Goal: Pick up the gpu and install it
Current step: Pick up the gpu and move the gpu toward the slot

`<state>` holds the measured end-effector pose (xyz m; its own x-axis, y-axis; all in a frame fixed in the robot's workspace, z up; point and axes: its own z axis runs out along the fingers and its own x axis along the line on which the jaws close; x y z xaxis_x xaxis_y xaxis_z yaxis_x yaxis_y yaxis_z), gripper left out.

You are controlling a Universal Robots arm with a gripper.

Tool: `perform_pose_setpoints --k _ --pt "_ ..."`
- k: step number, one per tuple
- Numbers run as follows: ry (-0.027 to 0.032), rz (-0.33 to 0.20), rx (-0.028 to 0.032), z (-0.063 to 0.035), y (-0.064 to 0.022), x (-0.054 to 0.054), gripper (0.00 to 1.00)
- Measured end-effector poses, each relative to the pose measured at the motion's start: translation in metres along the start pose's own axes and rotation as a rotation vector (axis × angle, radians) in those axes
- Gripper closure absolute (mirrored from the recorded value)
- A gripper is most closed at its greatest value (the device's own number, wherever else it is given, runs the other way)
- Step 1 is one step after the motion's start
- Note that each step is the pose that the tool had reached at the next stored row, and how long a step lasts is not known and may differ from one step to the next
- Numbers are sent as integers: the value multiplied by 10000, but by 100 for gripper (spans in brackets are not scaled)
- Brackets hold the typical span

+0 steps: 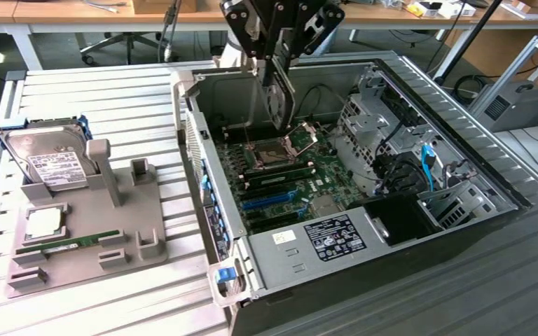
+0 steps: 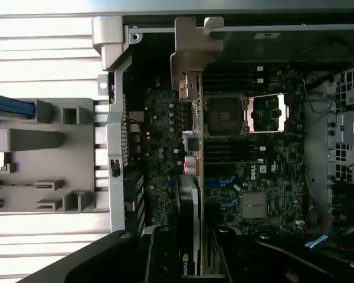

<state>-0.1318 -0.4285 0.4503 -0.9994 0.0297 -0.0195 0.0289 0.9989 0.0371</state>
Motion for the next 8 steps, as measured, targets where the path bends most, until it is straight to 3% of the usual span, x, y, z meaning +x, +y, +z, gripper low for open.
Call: perform_pose_setpoints --k 3,6,8 --pt "0 -1 1 2 3 -120 73" --pt "0 -1 1 7 10 -342 73" --pt "0 -1 0 9 12 -417 73"
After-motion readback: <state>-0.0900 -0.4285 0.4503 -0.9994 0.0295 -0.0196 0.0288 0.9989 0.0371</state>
